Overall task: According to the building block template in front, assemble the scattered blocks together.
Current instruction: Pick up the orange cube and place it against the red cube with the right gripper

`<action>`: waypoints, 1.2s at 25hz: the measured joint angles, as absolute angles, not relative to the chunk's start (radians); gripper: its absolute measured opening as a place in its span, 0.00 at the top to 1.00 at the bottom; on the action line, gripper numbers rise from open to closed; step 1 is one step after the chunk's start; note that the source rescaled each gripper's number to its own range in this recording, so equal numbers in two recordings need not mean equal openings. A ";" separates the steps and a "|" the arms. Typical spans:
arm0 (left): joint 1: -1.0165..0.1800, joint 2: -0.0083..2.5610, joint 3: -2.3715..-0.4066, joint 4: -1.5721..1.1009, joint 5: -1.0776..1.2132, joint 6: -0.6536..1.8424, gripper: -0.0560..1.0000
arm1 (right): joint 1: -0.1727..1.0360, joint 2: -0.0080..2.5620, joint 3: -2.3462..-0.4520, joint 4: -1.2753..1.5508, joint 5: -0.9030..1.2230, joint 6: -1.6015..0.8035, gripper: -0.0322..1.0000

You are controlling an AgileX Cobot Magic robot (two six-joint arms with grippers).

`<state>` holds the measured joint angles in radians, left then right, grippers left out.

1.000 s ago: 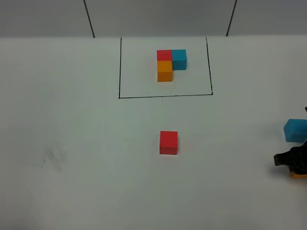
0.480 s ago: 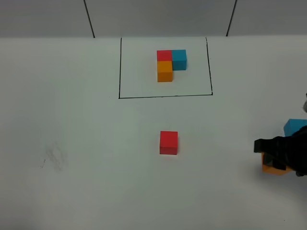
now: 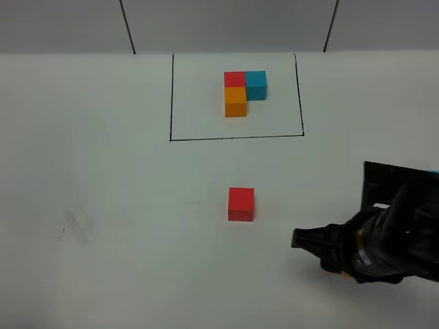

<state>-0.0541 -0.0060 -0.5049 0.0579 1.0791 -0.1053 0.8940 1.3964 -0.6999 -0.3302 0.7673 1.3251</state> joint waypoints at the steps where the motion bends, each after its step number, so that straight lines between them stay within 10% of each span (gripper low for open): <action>1: -0.054 -0.006 -0.505 0.058 1.079 -0.105 0.45 | 0.925 1.410 -0.721 -0.344 0.775 1.348 0.81; 30: -0.054 -0.006 -0.505 0.058 1.078 -0.106 0.45 | 1.040 1.928 -1.239 -0.254 0.779 1.236 0.81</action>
<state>-0.0541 -0.0060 -0.5049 0.0579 1.0782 -0.1056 1.0405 1.9281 -1.2385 -0.2538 0.7793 1.2355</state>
